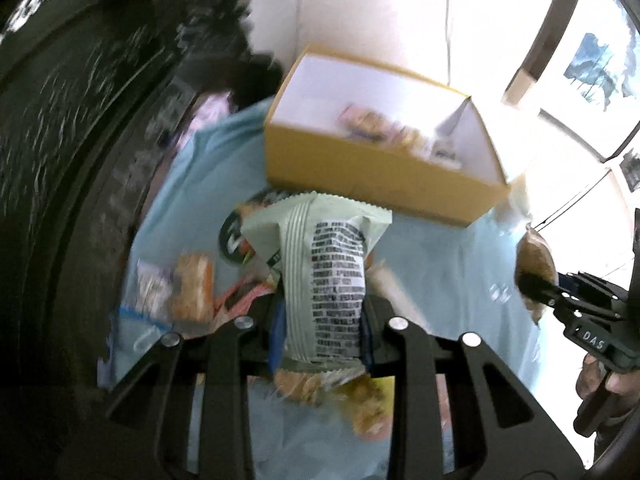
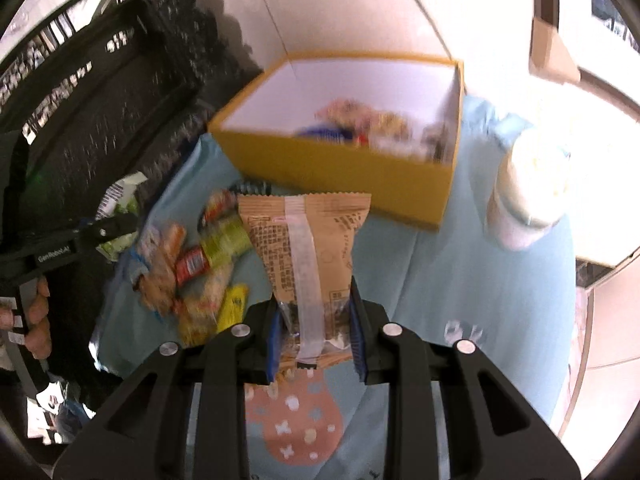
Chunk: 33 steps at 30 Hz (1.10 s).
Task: Organize snacks
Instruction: 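Carry both snacks into the yellow box and open both tools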
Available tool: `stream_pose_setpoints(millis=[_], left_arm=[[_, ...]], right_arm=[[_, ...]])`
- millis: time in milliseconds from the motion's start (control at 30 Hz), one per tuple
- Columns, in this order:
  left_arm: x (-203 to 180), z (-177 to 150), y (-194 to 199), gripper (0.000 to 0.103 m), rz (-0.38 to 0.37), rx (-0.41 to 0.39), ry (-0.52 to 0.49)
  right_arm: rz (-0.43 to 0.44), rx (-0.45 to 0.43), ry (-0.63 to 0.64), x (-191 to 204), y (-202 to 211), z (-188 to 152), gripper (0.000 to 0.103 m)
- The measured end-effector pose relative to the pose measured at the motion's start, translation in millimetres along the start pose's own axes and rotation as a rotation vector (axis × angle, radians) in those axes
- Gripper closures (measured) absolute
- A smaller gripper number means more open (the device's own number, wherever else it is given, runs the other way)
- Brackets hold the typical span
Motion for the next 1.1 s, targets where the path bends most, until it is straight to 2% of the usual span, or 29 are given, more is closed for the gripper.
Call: stream_pose_setpoints(millis=[167, 300, 433, 567, 633, 667, 700, 733, 767, 800, 867, 933, 1100], left_arm=[[-30, 57, -3, 0.074, -0.049, -0.059, -0.055], [-49, 104, -22, 0.074, -0.047, -0.089, -0.102], [-59, 144, -54, 0.074, -0.036, -0.082, -0.123], [-63, 166, -82, 0.074, -0.035, -0.067, -0.127], [-61, 169, -95, 0.071, -0.037, -0.06, -0.119], [-59, 170, -103, 0.062, -0.034, -0.056, -0.11], [-57, 171, -108, 0.033, -0.021, -0.061, -0.104], [-53, 171, -110, 0.02, 0.017, -0.076, -0.098], [-49, 171, -107, 0.013, 0.057, -0.109, -0.097], [-49, 168, -104, 0.013, 0.058, -0.131, -0.101], [-48, 159, -105, 0.013, 0.034, -0.103, -0.097], [-44, 150, -103, 0.013, 0.049, -0.09, -0.1], [-34, 116, -87, 0.013, 0.057, -0.075, -0.095]], right_arm=[[0.01, -0.085, -0.055, -12, 11, 52, 0.075], [-0.008, -0.126, -0.094, -23, 1, 92, 0.075], [-0.037, -0.129, -0.12, -28, -19, 121, 0.075], [-0.068, -0.103, -0.15, -35, -48, 141, 0.074], [-0.083, -0.097, -0.174, -39, -62, 148, 0.073], [-0.09, -0.092, -0.191, -41, -66, 149, 0.071], [-0.095, -0.087, -0.214, -45, -72, 150, 0.064], [-0.104, -0.087, -0.231, -47, -74, 151, 0.056], [-0.124, -0.102, -0.251, -51, -74, 151, 0.055], [-0.126, -0.111, -0.247, -52, -72, 149, 0.053], [-0.146, -0.125, -0.203, -50, -68, 144, 0.053], [-0.156, -0.122, -0.174, -50, -65, 136, 0.053], [-0.131, -0.103, -0.076, -32, -55, 93, 0.053]])
Point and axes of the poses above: each gripper's, at about its wrist camera, not at the fingertips, and y roughly against the way its jaws point, x to its left, z to its top, the point moved 8 cm from there along -y, roughly the way its jaws point, and after that the axes turned 14 degrees about -z, right-handed, at the moved point
